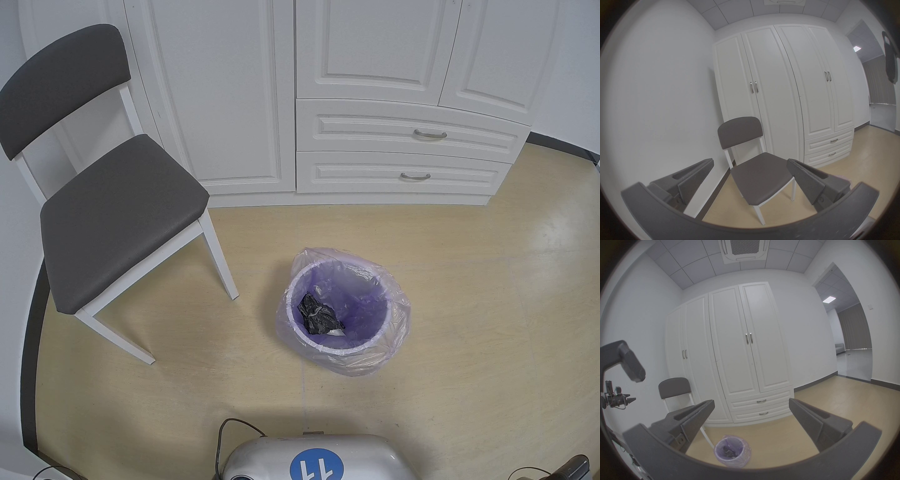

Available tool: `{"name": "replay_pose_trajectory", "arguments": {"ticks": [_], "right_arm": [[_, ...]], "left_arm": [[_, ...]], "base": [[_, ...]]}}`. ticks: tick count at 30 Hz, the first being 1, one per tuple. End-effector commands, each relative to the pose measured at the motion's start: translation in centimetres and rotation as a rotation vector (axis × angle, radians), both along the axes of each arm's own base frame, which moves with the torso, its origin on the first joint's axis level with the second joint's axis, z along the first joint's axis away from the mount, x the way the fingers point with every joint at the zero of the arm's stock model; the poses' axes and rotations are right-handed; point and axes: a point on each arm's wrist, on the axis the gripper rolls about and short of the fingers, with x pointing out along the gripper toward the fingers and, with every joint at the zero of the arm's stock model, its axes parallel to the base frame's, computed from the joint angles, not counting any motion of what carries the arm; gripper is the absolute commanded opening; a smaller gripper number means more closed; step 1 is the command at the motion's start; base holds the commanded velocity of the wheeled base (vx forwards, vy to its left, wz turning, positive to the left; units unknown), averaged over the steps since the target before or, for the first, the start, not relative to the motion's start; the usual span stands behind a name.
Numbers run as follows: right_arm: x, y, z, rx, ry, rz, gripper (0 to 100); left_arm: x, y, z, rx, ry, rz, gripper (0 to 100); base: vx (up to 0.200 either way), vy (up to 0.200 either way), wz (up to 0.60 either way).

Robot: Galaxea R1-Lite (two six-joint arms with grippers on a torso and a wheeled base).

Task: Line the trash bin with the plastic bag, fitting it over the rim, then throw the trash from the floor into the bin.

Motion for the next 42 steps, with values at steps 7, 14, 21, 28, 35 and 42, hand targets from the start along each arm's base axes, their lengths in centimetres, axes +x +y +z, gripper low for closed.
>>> {"name": "replay_pose_trajectory", "arguments": {"ticks": [7, 14, 21, 28, 35, 42], "right_arm": [[0.2, 0.0, -5.3, 0.007, 0.055, 0.004, 100], [1.8, 0.0, -7.3, -0.011, 0.14, -0.004, 100], [4.0, 0.0, -9.6, -0.077, 0.101, -0.044, 100], [5.5, 0.0, -12.4, -0.138, 0.137, -0.062, 100], [6.2, 0.0, -13.9, -0.133, 0.187, -0.054, 100], [6.4, 0.0, -15.5, -0.144, 0.349, -0.04, 100]], "left_arm": [[-3.1, -0.2, -3.2, -0.03, -0.013, 0.064, 100], [-3.5, -0.2, -5.3, -0.067, 0.003, 0.048, 100], [-2.8, -0.3, -8.7, -0.121, 0.03, 0.05, 100], [-1.3, -0.4, -11.1, -0.175, 0.111, 0.012, 100], [0.1, -0.5, -13.5, -0.169, 0.17, -0.034, 100], [1.1, -0.7, -15.6, -0.147, 0.183, -0.113, 100]], "base": [[0.0, 0.0, 0.0], [0.0, 0.0, 0.0], [0.0, 0.0, 0.0], [0.0, 0.0, 0.0], [0.0, 0.0, 0.0], [0.0, 0.0, 0.0]]}}
